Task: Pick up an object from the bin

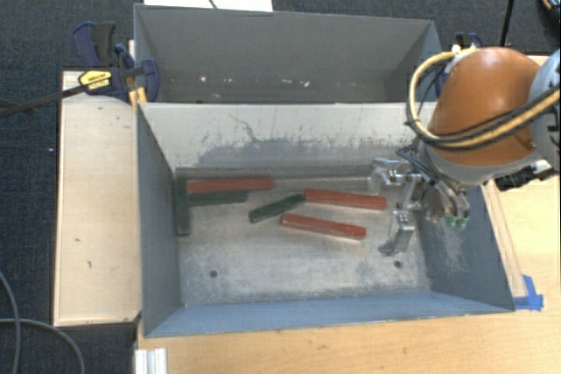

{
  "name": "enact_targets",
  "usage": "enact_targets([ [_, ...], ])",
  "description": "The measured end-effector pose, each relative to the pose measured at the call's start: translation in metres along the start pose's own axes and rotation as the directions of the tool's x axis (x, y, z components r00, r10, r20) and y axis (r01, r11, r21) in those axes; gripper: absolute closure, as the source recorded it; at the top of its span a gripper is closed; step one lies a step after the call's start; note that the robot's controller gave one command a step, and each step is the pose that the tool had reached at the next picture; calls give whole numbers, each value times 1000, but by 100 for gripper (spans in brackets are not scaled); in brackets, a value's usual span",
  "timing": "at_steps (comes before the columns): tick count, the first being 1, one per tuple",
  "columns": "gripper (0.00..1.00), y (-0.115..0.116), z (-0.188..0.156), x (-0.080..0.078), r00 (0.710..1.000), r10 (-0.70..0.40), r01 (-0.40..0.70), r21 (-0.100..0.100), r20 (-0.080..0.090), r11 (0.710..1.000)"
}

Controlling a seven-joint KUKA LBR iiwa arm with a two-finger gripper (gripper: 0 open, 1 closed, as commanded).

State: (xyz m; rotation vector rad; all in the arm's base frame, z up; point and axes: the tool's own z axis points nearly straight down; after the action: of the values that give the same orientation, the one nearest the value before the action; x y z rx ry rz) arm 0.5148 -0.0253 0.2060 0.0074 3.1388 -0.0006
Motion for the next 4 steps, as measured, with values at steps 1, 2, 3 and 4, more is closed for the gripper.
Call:
enact_targets([
  [1,0,36,135,-3,997,81,-81,-2,-8,997],
  [2,0,-5,135,-80,999,-36,36,1,4,999],
  [3,0,56,136,-50,978,-206,206,-4,-2,978],
  [4,100,54,135,-50,979,-203,203,-2,-1,979],
])
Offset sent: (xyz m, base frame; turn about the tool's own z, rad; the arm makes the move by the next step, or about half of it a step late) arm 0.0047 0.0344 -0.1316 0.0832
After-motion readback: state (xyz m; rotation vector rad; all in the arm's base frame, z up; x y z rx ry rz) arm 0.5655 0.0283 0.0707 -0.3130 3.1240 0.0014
